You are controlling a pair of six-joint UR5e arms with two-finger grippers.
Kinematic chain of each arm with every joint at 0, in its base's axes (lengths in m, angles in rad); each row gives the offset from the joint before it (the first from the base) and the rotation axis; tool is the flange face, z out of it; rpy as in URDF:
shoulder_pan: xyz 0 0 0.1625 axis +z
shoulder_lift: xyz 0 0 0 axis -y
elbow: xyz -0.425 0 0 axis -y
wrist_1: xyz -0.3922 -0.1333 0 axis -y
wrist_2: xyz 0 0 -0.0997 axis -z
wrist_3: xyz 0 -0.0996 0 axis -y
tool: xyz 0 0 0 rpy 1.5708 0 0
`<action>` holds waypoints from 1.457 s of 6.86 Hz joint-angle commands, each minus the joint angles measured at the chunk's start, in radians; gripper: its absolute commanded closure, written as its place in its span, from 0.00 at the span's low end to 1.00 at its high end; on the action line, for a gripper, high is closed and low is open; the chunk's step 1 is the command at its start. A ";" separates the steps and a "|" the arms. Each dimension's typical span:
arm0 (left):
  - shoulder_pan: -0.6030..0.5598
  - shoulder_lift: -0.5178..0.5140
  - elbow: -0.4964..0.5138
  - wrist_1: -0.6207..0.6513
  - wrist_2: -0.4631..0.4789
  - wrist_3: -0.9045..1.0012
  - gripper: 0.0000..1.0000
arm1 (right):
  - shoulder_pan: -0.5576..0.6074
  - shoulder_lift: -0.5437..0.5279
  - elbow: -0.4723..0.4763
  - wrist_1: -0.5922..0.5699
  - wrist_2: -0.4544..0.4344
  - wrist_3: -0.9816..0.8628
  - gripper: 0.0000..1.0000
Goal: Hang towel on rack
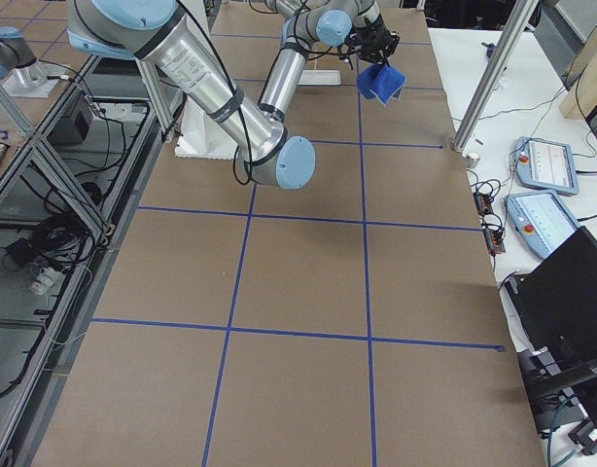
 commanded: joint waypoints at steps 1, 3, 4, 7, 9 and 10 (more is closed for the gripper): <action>0.025 -0.013 -0.006 0.007 0.045 -0.039 0.02 | -0.011 0.012 -0.003 0.002 -0.009 0.024 1.00; 0.044 -0.018 -0.005 0.007 0.064 -0.041 0.02 | -0.017 0.018 -0.001 0.013 -0.016 0.051 1.00; 0.044 -0.018 -0.005 0.007 0.062 -0.041 0.03 | -0.022 0.018 0.001 0.033 -0.020 0.067 1.00; 0.044 -0.016 -0.008 0.005 0.062 -0.042 0.63 | -0.025 0.018 0.007 0.033 -0.020 0.067 1.00; 0.044 -0.012 -0.009 0.000 0.059 -0.033 1.00 | -0.025 0.016 0.005 0.033 -0.020 0.065 1.00; 0.044 -0.005 -0.011 -0.004 0.059 -0.025 1.00 | -0.026 0.012 0.005 0.033 -0.020 0.058 1.00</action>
